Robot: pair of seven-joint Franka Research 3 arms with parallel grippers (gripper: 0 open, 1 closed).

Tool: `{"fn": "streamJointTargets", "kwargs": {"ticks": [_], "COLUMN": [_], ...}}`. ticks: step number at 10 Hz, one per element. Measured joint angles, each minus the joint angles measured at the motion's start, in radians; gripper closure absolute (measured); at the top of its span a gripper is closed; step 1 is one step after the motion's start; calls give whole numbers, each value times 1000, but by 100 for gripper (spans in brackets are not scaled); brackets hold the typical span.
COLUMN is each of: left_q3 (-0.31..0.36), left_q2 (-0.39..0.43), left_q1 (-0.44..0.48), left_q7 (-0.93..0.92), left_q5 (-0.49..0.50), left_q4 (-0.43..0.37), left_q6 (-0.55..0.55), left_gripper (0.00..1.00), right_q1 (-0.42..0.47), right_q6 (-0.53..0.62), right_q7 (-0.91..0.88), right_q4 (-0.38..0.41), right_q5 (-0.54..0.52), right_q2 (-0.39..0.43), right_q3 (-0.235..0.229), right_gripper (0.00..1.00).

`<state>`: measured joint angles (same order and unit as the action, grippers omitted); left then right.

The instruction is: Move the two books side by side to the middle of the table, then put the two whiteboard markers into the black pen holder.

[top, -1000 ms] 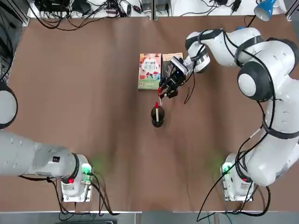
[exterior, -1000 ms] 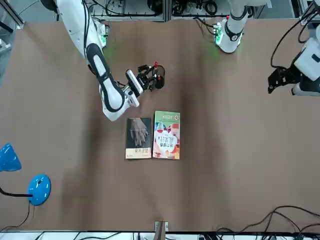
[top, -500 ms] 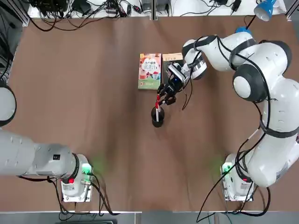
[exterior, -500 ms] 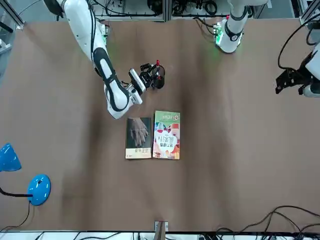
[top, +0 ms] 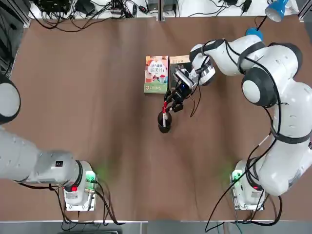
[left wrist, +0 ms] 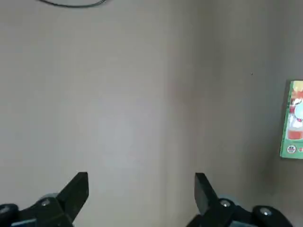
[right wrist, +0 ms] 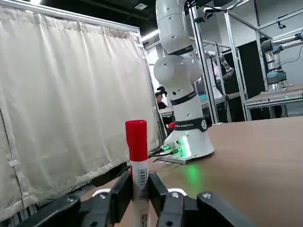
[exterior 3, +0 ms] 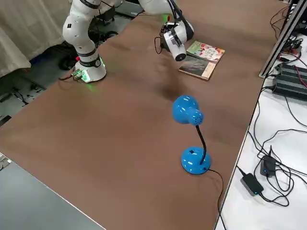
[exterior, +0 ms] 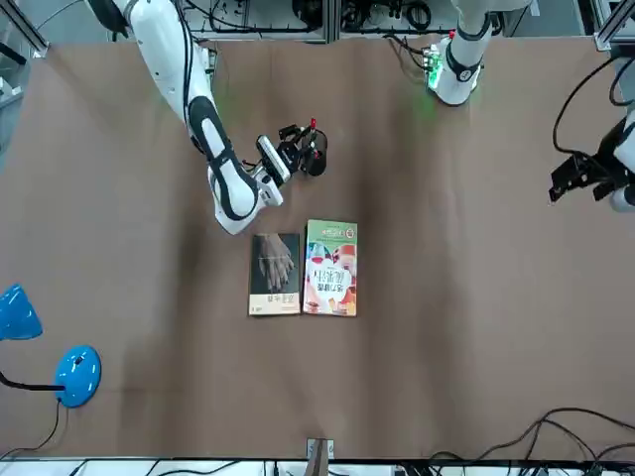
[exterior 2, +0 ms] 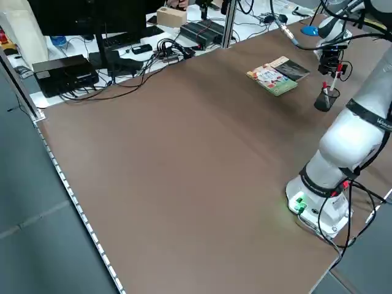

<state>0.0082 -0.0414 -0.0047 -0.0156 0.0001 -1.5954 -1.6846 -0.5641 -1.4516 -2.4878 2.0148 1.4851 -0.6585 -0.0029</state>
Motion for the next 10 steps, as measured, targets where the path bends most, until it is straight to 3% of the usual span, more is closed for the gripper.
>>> {"fn": "streamJointTargets", "kwargs": {"ticks": [2,5,6,8,10], "left_q3": [-2,1,0,-3,-3], "left_q2": [-56,-70,-70,-69,-65], "left_q1": [-22,-19,-20,-21,-21], "left_q7": [0,0,0,0,0], "left_q5": [0,0,0,0,-1], "left_q4": [65,92,95,95,95], "left_q6": [0,0,0,3,7], "left_gripper": [3,4,4,4,4], "right_q1": [-7,-13,-13,-13,-12], "right_q6": [-5,-6,-6,-5,15], "right_q7": [-20,-37,-37,-37,-29], "right_q4": [0,0,0,0,-7], "right_q5": [27,45,45,46,50], "right_q2": [-19,-47,-51,-54,-54], "right_q3": [0,0,0,-1,-5], "right_gripper": [78,72,67,37,35]}}
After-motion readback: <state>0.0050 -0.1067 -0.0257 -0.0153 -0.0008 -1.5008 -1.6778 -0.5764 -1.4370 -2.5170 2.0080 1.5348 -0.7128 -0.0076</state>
